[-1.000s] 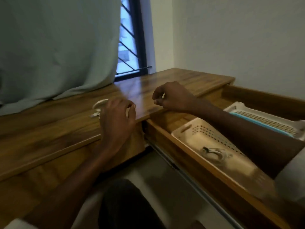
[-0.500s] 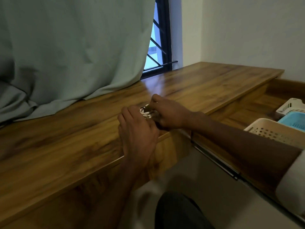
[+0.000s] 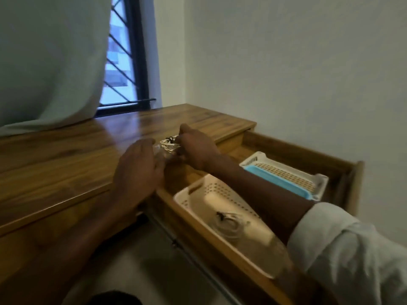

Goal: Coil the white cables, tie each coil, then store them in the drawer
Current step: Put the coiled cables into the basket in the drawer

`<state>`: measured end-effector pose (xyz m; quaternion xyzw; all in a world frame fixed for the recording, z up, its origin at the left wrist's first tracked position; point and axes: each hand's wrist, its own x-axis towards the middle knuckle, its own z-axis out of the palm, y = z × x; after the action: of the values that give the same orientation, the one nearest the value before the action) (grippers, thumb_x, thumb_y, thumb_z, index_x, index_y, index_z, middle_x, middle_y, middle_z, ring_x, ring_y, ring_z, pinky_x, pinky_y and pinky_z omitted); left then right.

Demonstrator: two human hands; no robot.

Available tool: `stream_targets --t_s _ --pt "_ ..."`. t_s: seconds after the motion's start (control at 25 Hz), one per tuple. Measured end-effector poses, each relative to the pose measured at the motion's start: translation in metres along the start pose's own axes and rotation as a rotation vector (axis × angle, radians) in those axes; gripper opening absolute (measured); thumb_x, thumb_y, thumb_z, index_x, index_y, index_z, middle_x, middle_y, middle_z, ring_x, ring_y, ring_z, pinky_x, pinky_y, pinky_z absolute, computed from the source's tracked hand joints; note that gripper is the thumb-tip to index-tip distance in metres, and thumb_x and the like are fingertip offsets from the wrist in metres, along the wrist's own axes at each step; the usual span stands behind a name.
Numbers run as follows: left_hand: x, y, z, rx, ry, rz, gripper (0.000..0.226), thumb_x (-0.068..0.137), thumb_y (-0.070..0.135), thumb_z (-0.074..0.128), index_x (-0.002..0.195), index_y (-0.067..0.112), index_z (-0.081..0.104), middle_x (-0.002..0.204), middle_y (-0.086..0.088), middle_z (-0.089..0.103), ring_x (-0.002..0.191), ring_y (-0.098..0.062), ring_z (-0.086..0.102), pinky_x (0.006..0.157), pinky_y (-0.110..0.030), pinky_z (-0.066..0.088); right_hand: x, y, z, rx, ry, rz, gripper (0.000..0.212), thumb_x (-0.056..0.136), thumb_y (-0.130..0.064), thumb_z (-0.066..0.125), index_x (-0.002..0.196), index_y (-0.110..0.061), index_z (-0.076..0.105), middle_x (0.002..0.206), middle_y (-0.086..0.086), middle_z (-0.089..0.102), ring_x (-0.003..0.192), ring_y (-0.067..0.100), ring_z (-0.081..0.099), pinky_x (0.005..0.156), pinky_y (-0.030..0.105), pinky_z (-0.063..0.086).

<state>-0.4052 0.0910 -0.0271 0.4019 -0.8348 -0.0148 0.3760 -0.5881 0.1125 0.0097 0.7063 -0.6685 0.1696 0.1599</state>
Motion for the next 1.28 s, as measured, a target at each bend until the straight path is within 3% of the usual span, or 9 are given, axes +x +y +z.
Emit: stream_targets --t_s 0.2,0.4,0.6,0.72,0.88,0.96,1.04,1.12,1.28 --pt "0.027 0.126 0.070 -0.065 -0.168 0.095 0.049 0.102 0.046 0.055 0.138 0.014 0.053 0.138 -0.012 0.059 0.124 -0.032 0.057 0.102 -0.049 0.049 -0.076 0.136 -0.030 -0.059 0.023 0.291 0.021 0.090 -0.028 0.074 0.107 -0.015 0.073 0.117 0.006 0.054 0.100 0.029 0.064 0.078 0.043 0.055" --pt "0.007 0.182 0.117 -0.036 -0.296 0.209 0.051 0.103 0.056 0.049 0.135 0.016 0.054 0.138 -0.008 0.058 0.129 -0.029 0.052 0.106 -0.047 0.043 -0.144 0.235 -0.015 -0.093 -0.117 0.559 0.019 0.094 -0.028 0.071 0.105 -0.013 0.073 0.117 0.008 0.058 0.099 0.029 0.063 0.080 0.044 0.056" --pt "-0.011 0.214 0.124 -0.068 -0.332 0.264 0.055 0.102 0.060 0.048 0.141 0.021 0.052 0.140 -0.001 0.059 0.128 -0.022 0.053 0.106 -0.045 0.044 -0.169 0.278 0.010 -0.074 -0.288 0.588 0.027 0.092 -0.027 0.072 0.110 -0.007 0.075 0.117 0.009 0.060 0.092 0.022 0.055 0.072 0.035 0.044" --pt "-0.021 0.232 0.123 -0.057 -0.363 0.296 0.059 0.102 0.062 0.047 0.142 0.019 0.052 0.143 -0.002 0.058 0.132 -0.022 0.052 0.109 -0.046 0.043 -0.172 0.281 0.010 -0.038 -0.308 0.587 0.030 0.091 -0.027 0.073 0.117 -0.013 0.074 0.116 0.005 0.065 0.093 0.021 0.059 0.069 0.034 0.046" --pt "-0.034 0.251 0.114 -0.099 -0.391 0.335 0.070 0.098 0.068 0.046 0.149 0.019 0.046 0.153 -0.003 0.051 0.141 -0.022 0.044 0.116 -0.048 0.036 -0.183 0.271 -0.011 0.004 -0.079 0.535 0.024 0.095 -0.030 0.070 0.114 -0.017 0.072 0.114 0.001 0.067 0.102 0.023 0.065 0.073 0.034 0.048" --pt "-0.043 0.268 0.110 -0.106 -0.483 0.301 0.091 0.091 0.081 0.045 0.159 0.021 0.031 0.167 -0.004 0.032 0.155 -0.027 0.025 0.124 -0.054 0.025 -0.199 0.261 -0.031 0.092 0.094 0.436 0.017 0.099 -0.033 0.066 0.103 -0.017 0.073 0.093 -0.008 0.064 0.091 0.019 0.065 0.068 0.031 0.043" --pt "-0.054 0.287 0.106 -0.078 -0.618 0.274 0.118 0.079 0.092 0.046 0.165 0.022 0.007 0.175 -0.004 0.003 0.161 -0.032 -0.001 0.128 -0.060 0.009 -0.224 0.253 -0.050 0.245 0.224 0.312 0.023 0.102 -0.035 0.062 0.102 -0.017 0.075 0.087 -0.017 0.061 0.086 0.011 0.064 0.067 0.029 0.043" --pt "-0.064 0.299 0.107 0.017 -0.703 0.319 0.134 0.071 0.096 0.050 0.165 0.022 -0.009 0.174 -0.004 -0.016 0.159 -0.035 -0.016 0.127 -0.062 -0.001 -0.252 0.248 -0.059 0.399 0.279 0.216 0.029 0.103 -0.038 0.060 0.108 -0.015 0.077 0.099 -0.013 0.070 0.093 0.007 0.067 0.074 0.025 0.051" --pt "-0.071 0.300 0.115 0.158 -0.644 0.381 0.134 0.073 0.093 0.054 0.163 0.020 -0.014 0.173 -0.006 -0.021 0.158 -0.038 -0.020 0.125 -0.066 -0.002 -0.285 0.248 -0.033 0.478 0.287 0.254 0.039 0.103 -0.048 0.053 0.119 -0.020 0.074 0.118 -0.010 0.073 0.108 0.011 0.067 0.081 0.037 0.059"
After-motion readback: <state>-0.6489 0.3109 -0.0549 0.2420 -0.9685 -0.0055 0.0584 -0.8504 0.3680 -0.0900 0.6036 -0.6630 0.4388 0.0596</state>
